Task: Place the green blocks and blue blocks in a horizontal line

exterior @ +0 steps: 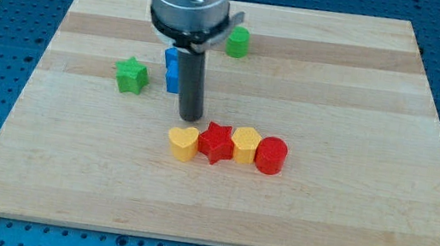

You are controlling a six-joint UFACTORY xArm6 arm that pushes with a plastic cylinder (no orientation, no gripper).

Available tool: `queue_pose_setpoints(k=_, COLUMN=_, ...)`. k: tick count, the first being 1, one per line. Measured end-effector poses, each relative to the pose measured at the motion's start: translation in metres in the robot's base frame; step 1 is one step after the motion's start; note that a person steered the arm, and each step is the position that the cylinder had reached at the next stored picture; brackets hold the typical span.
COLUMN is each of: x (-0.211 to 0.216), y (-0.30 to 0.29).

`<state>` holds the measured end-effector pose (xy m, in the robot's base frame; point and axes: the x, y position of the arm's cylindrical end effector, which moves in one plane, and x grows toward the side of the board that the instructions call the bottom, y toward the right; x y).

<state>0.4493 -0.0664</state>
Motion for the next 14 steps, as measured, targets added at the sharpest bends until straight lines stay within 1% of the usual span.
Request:
queue_pose_setpoints(k=1, x=-0.005, y=0.010)
queue_pose_setpoints(k=2, x=-0.006, y=0.042)
queue_pose_setpoints(k=3, x=-0.042, y=0.038)
queue_pose_setpoints(k=4, x=-0.076, y=0.002)
queue_pose_setpoints(k=5, x=-0.072, y=-0.015)
queue_pose_setpoints(k=6, x=-0.049, y=0.018)
queue_pose_setpoints(k=7, x=-0.032, y=0.009)
queue_pose_setpoints(k=8, x=-0.038, y=-0.042)
queue_pose_setpoints(k=9, x=-0.054, y=-0.063)
queue_pose_setpoints(k=10, x=-0.054, y=-0.064)
queue_pose_setpoints(k=11, x=-0.064, y=-0.080)
queue_pose_setpoints(k=12, x=-0.063, y=-0.084)
queue_pose_setpoints(k=13, x=-0.033, y=-0.084)
queue_pose_setpoints(k=14, x=-0.014, y=-0.089)
